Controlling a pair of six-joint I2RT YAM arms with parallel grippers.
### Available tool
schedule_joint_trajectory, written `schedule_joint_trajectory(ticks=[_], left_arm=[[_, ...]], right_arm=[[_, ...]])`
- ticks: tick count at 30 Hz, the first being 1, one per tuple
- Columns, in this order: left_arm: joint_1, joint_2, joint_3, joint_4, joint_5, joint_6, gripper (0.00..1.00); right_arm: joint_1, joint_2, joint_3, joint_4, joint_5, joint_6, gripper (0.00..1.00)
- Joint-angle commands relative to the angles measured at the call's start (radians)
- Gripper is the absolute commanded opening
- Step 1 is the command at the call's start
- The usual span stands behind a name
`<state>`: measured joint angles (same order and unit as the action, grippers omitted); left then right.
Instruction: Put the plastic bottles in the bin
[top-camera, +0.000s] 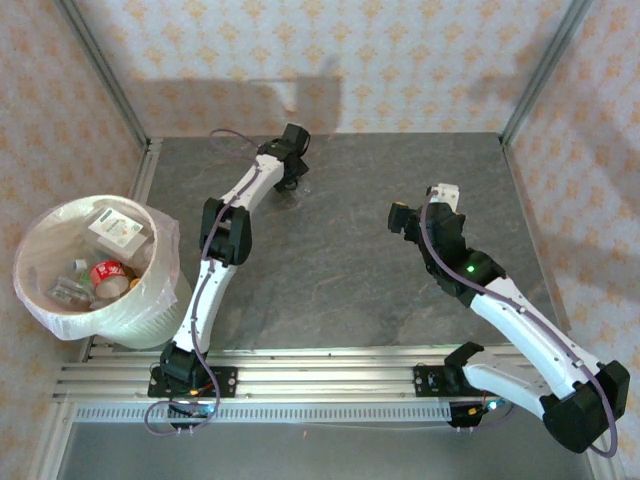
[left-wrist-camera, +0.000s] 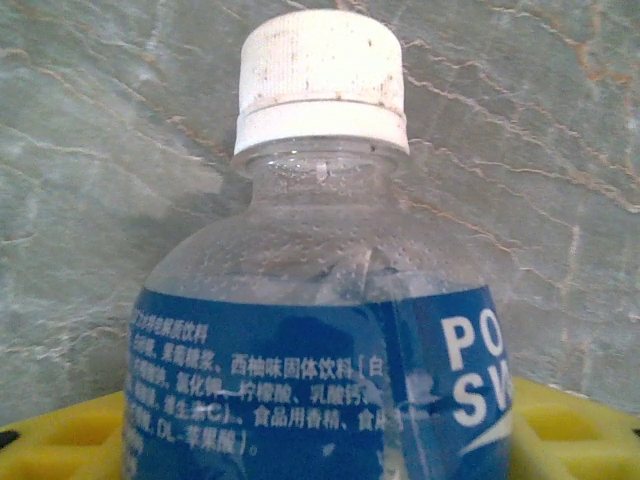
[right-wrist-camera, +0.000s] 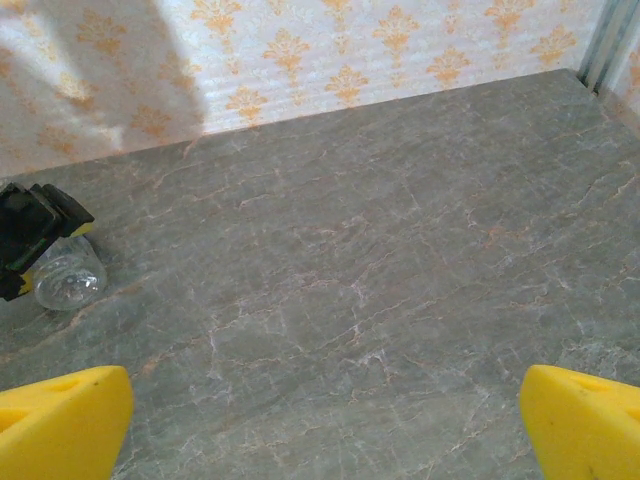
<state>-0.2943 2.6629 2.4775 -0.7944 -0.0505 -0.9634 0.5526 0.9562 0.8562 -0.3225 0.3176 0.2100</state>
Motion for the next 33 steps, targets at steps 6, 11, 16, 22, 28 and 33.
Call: schedule_joint_trajectory(ticks=[6,11,16,22,28,33], left_arm=[[0.001,-0.246,-0.244,0.131,0.038,0.1,0.59],[-0.02,-0.465,-0.429,0.211,0.014,0.177,0.57],[-0.035,-0.638,-0.541,0.218,0.04,0.224,0.56],[-0.034,-0.879,-0.685,0.244,0.058,0.301,0.56],[-0.033,-1.055,-0.687,0.135,0.026,0.437,0.55],[-0.025,-1.183,-0.656,-0.003,-0.133,0.539,0.55]], right_arm=[[-0.007,-0.016,-0.03,0.066,-0.076,-0.031,0.99],[-0.008,-0.011,-0.04,0.148,-0.148,-0.082,0.99],[-0.006,-0.013,-0.073,0.263,-0.159,-0.088,0.99],[-0.008,-0.002,-0.093,0.368,-0.212,-0.121,0.99],[-0.008,0.025,-0.091,0.417,-0.211,-0.128,0.99],[-0.008,0.053,-0.085,0.431,-0.203,-0.126,0.99]])
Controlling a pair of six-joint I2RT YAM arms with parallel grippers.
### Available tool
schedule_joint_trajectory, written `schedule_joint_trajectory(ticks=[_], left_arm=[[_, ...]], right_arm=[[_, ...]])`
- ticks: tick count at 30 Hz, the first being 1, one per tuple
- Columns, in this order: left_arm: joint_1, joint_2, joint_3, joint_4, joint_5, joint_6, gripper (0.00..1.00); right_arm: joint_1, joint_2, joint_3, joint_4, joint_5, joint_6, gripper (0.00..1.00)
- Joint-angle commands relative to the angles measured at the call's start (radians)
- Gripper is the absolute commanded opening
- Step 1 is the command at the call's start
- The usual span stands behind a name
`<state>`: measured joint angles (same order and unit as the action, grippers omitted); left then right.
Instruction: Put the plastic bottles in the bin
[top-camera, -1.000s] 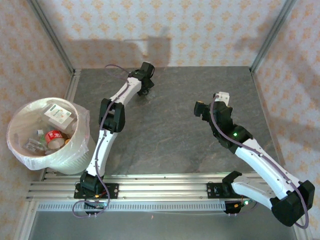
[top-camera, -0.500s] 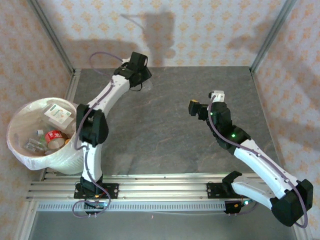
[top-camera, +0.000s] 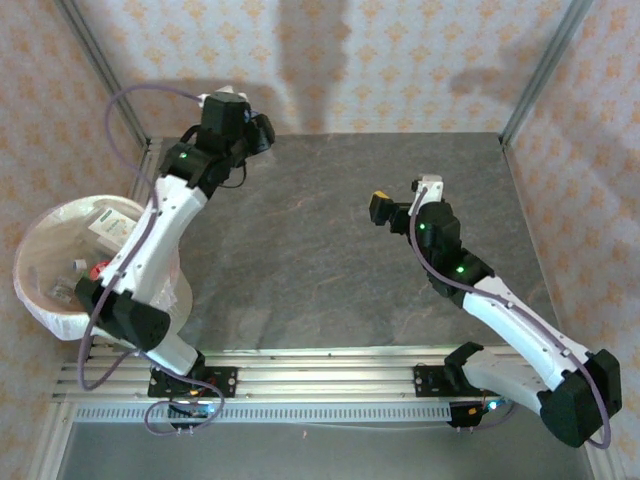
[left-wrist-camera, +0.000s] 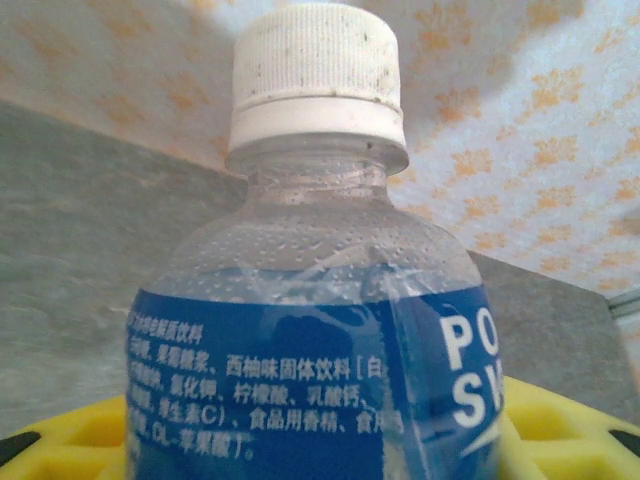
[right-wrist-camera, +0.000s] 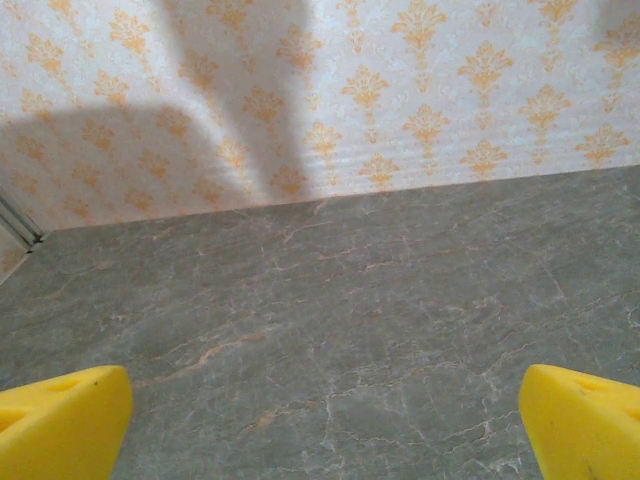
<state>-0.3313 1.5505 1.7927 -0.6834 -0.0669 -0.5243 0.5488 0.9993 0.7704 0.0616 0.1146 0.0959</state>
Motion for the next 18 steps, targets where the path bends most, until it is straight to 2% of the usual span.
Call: schedule_joint_trajectory(ticks=[1,5,7,11,15,18], left_arm=[[0.015,-0.094,0.039,-0.143,-0.143,0.111,0.55],[0.018,-0.162,0.114,-0.301,-0.313,0.155,0.55],[0.025,-0.2,0.132,-0.362,-0.442,0.176,0.55],[0.066,-0.25,0.191,-0.503,-0.626,0.175,0.55],[0.119,-0.241,0.313,-0.768,-0.913,0.108,0.55],[0.221,-0.268,0.314,-0.876,-0.95,0.061,0.54]], right_arm=[[-0.004,0.016,0.003,0.05,-0.001,-0.007,0.99],[-0.003,0.034,0.003,0.057,0.006,0.011,0.99],[-0.004,0.044,0.003,0.063,0.01,0.018,0.99],[-0.004,0.065,0.019,0.06,0.004,0.019,0.99],[-0.003,0.084,0.027,0.072,0.008,0.022,0.99],[-0.003,0.11,0.046,0.069,0.0,0.018,0.99]])
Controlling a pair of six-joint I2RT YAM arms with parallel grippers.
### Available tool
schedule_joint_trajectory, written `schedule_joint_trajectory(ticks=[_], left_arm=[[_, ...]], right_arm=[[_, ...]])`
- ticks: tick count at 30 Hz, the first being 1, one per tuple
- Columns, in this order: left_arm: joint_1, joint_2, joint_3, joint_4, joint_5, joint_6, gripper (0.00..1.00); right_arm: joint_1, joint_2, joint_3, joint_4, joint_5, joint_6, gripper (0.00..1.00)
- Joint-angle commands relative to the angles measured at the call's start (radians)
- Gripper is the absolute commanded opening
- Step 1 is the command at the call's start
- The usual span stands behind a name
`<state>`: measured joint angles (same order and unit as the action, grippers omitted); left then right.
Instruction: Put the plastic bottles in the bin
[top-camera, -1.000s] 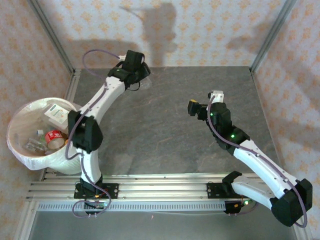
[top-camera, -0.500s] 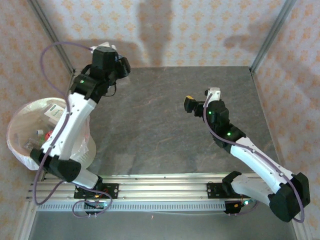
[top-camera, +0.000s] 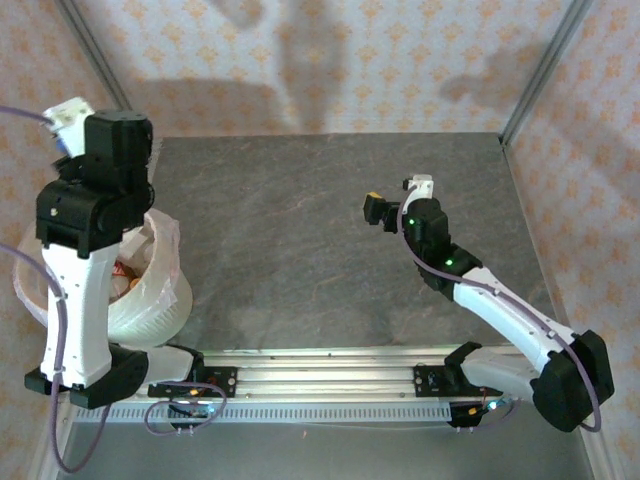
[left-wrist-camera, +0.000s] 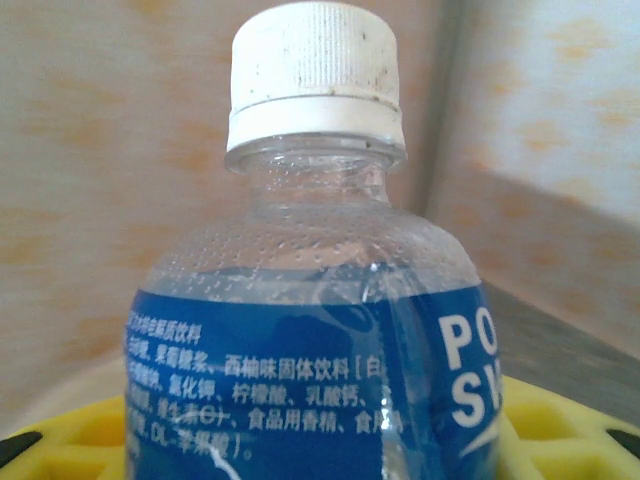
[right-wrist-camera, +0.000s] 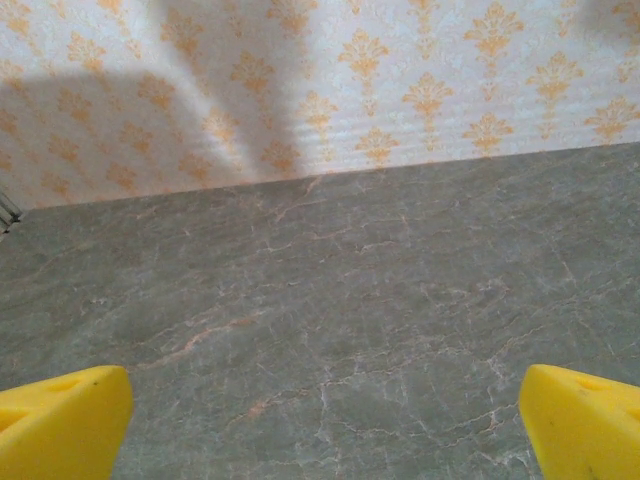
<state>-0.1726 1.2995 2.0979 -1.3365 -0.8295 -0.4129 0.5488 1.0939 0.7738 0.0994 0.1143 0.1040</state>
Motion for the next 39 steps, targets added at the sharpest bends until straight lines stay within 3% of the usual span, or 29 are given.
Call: schedule_joint_trajectory(ticks=[1,5,7,12,16,18,25,30,36,39], left_arm=[[0.106,-0.032,-0.016,-0.232,-0.189,-0.056,0.53],[0.308,-0.055,-0.135,-0.246,-0.137,-0.078,0.53],[0.402,-0.072,-0.216,-0.224,-0.041,-0.071,0.54],[0.483,-0.163,-0.407,-0.117,0.063,-0.055,0.54],[0.619,-0.196,-0.522,-0.024,0.308,0.012,0.55],[0.66,-0.2,-0.56,-0.002,0.356,0.019,0.55],[0.689,-0.182,-0.565,-0.019,0.336,0.025,0.61],[0.691,-0.207,-0.559,-0.013,0.333,0.011,0.83],[0.691,-0.207,-0.494,-0.043,0.357,0.011,0.91],[0.691,-0.22,-0.439,-0.037,0.424,0.01,0.93]], right_arm=[[-0.004,0.025,0.053,0.023,-0.008,0.005,0.99],[-0.004,0.055,0.099,-0.016,-0.044,-0.007,1.0],[-0.003,0.058,0.114,-0.028,-0.061,-0.009,1.0],[-0.004,0.062,0.134,-0.046,-0.079,-0.027,1.0],[-0.004,0.077,0.156,-0.063,-0.104,-0.022,1.0],[-0.004,0.079,0.154,-0.055,-0.111,-0.003,1.0],[-0.004,0.084,0.143,-0.03,-0.119,0.028,1.0],[-0.004,0.085,0.148,-0.028,-0.12,0.018,1.0],[-0.004,0.117,0.156,-0.02,-0.126,0.029,1.0],[-0.003,0.12,0.156,-0.018,-0.123,0.033,1.0]])
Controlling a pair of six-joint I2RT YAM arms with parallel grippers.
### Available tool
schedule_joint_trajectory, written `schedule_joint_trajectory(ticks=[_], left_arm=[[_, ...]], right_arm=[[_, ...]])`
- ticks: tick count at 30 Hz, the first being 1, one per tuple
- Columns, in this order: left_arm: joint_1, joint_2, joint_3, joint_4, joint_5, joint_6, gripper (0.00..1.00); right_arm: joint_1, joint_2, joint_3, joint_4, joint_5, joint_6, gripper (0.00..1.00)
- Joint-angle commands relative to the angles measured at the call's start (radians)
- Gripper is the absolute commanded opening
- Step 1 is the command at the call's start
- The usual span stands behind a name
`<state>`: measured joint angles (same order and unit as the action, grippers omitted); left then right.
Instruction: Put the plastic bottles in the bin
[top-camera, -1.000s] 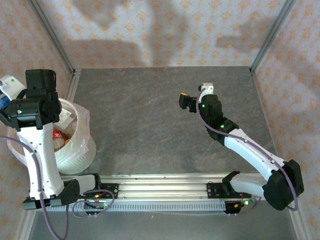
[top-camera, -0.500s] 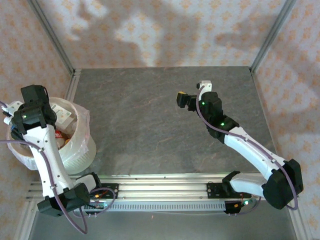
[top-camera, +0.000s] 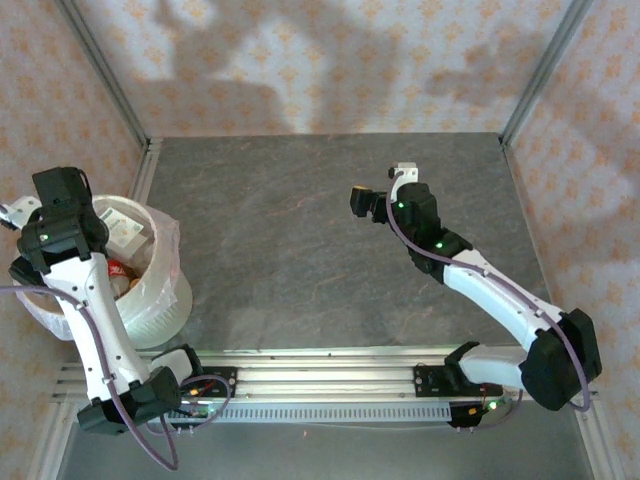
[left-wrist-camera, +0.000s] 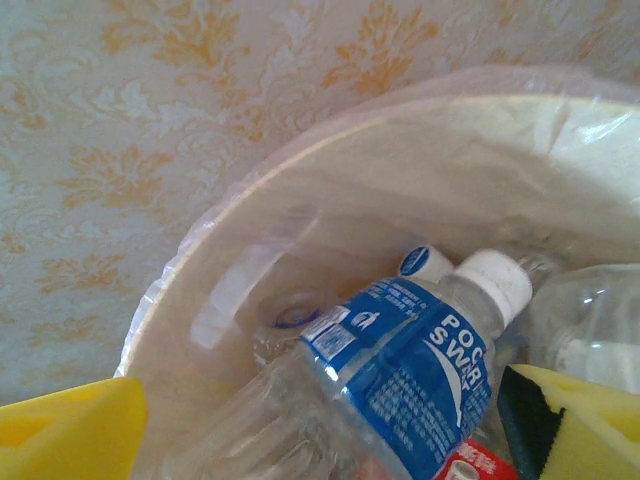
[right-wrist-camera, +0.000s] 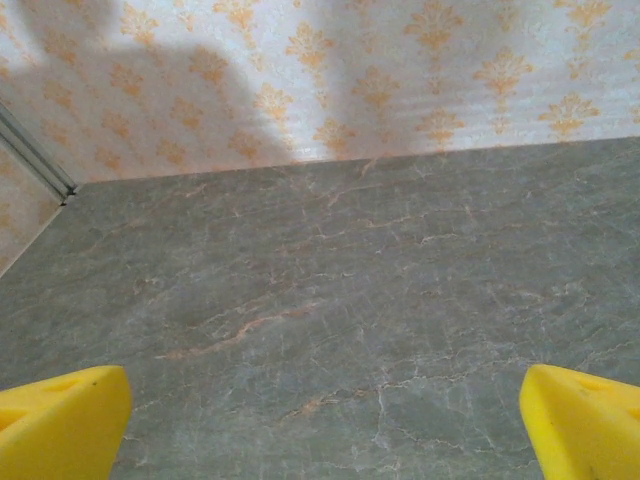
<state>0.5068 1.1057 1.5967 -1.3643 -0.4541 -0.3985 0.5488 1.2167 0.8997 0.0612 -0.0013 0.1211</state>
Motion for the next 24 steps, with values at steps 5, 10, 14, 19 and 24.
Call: schedule_joint_trajectory(ticks=[5,10,14,19,24], left_arm=[[0.008,-0.1,0.115,0.114,0.338,-0.017,0.99],[-0.081,-0.156,0.11,0.279,0.6,-0.094,0.99],[-0.2,-0.209,0.034,0.491,0.737,-0.159,0.99],[-0.378,-0.216,-0.048,0.691,0.781,-0.182,0.99],[-0.679,-0.13,-0.08,0.801,0.667,-0.077,0.99]], right_arm=[[-0.003,-0.003,0.027,0.02,0.005,0.018,1.0],[-0.004,-0.014,0.013,0.034,0.03,0.027,1.0],[-0.004,-0.028,-0.004,0.033,0.072,0.015,1.0],[-0.004,-0.083,-0.03,0.02,0.154,-0.009,0.99],[-0.01,-0.127,-0.055,-0.015,0.313,-0.011,0.99]])
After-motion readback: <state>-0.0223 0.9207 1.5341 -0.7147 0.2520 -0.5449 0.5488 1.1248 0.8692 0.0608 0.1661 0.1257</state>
